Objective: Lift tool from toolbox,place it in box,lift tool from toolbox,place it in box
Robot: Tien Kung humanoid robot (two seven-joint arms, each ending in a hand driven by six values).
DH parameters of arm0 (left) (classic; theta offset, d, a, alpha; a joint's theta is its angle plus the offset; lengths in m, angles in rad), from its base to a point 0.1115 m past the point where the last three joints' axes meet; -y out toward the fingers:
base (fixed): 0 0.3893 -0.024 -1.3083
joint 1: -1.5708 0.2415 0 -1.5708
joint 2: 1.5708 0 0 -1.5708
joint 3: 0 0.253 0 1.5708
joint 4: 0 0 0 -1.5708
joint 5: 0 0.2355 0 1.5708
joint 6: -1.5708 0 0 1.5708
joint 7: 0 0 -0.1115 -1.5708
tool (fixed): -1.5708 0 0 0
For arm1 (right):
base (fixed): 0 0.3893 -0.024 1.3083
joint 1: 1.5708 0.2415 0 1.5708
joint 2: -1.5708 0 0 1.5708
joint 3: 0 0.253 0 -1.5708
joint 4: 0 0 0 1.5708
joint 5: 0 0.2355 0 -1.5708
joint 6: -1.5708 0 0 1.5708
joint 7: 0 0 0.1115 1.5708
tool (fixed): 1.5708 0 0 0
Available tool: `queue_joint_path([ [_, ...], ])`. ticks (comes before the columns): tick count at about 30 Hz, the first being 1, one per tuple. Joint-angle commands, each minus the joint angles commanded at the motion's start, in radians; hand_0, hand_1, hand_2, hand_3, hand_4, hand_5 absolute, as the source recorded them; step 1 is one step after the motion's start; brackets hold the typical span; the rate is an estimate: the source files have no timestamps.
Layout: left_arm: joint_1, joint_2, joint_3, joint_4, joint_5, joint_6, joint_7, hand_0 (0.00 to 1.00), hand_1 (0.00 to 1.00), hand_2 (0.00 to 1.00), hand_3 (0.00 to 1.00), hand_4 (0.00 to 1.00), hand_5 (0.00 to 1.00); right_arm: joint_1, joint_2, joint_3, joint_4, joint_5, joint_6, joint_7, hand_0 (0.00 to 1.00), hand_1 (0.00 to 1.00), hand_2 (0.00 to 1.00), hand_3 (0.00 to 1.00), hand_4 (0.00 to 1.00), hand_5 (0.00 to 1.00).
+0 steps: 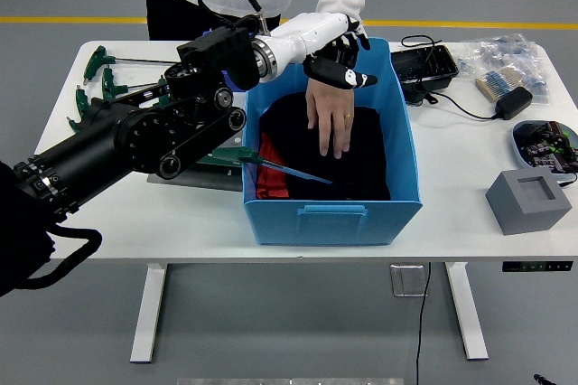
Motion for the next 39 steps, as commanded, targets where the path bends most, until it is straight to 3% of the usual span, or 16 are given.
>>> queue_joint_path([
  [7, 0.028, 0.056, -0.072, -0.033, 0.018, -0.018, 0.017, 0.612, 0.655, 0.700, 0.717, 0.872, 0.655, -0.009, 0.004, 0.007, -0.001, -0.009, 0.000, -0.001, 0.696, 0.684, 0.732, 0.585, 0.796, 0.719],
  [11, 0.042, 0.069, -0.095, -0.041, 0.017, -0.017, 0.017, 0.615, 0.655, 0.706, 0.721, 0.871, 0.657, -0.012, 0.006, 0.015, -0.002, -0.017, -0.002, -0.003, 0.696, 0.684, 0.733, 0.585, 0.795, 0.719],
  [39, 0.055, 0.087, -0.123, 0.026, 0.034, -0.020, 0.029, 0.607, 0.656, 0.708, 0.747, 0.887, 0.692, -0.007, 0.006, 0.021, -0.002, -0.014, -0.001, -0.003, 0.694, 0.683, 0.732, 0.584, 0.793, 0.718],
])
